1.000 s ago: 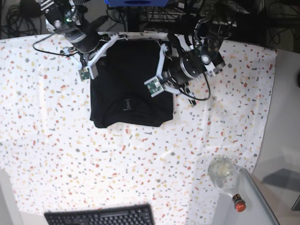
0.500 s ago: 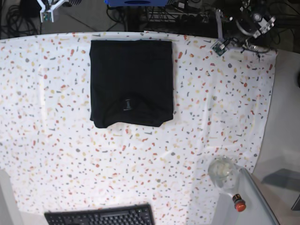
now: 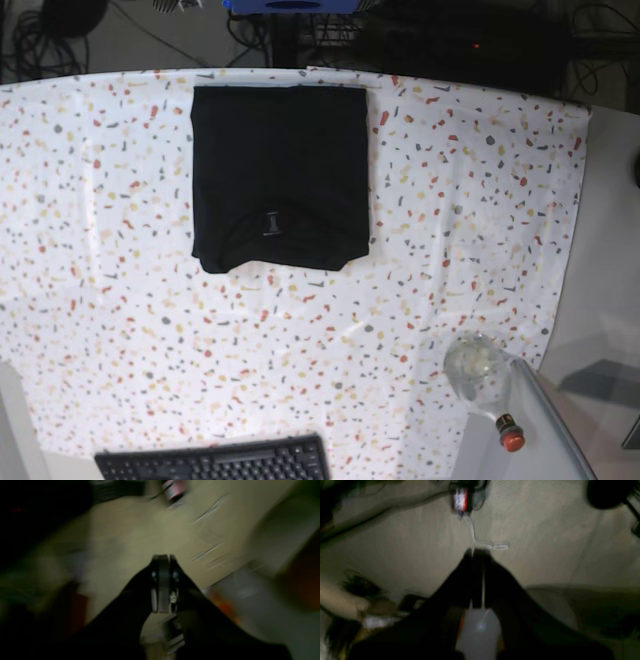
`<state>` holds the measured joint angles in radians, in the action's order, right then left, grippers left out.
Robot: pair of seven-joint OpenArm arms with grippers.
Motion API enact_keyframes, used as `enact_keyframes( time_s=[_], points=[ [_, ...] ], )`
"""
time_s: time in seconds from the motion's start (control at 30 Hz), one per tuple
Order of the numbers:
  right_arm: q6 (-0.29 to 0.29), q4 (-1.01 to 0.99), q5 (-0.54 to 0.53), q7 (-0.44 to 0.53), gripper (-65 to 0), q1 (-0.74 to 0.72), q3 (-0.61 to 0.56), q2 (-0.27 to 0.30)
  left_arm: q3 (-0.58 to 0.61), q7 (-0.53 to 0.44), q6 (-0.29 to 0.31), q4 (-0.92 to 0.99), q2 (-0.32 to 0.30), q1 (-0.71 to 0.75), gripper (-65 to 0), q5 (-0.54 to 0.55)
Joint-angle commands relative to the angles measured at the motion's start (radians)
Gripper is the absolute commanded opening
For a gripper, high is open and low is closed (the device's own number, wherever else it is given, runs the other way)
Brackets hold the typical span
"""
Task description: Layout the t-shirt on the table in an organized manner, then fold the t-shirt properly
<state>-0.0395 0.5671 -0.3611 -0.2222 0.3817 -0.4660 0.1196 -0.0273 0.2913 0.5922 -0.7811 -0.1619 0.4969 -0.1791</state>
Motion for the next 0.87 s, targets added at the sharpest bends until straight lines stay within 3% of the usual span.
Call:
enact_keyframes(
  time_s=[0.0, 0.07, 0.2, 0.3, 0.37, 0.57, 0.83],
  points=[
    [-0.026, -0.080, 0.000, 0.025, -65.0, -0.031, -0.010, -0.008, 0.002, -0.063, 0.002, 0.121, -0.003, -0.051, -65.0, 0.003],
    [-0.056, -0.209, -0.002, 0.086, -65.0, -0.085, -0.014, -0.024, 0.002, -0.203, 0.002, 0.349, 0.011, -0.142, -65.0, 0.006],
    [-0.073, -0.353, -0.002, 0.286, -65.0, -0.132, -0.014, -0.047, 0.003, -0.590, 0.002, 0.781, 0.028, -0.307, -65.0, 0.000],
    [-0.073, -0.378, -0.002, 0.376, -65.0, -0.135, -0.014, -0.061, 0.003, -0.749, 0.002, 0.781, 0.029, -0.332, -65.0, 0.000],
    [-0.073, -0.378, -0.002, 0.399, -65.0, -0.149, -0.015, -0.062, 0.003, -0.745, 0.002, 0.777, 0.032, -0.341, -65.0, -0.001],
    [-0.073, -0.384, -0.002, 0.404, -65.0, -0.201, -0.014, -0.062, 0.005, -0.547, 0.002, 0.699, 0.072, -0.393, -65.0, -0.001],
    [-0.073, -0.378, -0.002, 0.407, -65.0, -0.226, -0.015, -0.061, -0.009, -0.545, 0.001, 0.691, 0.075, -0.401, -65.0, 0.006]
  ],
)
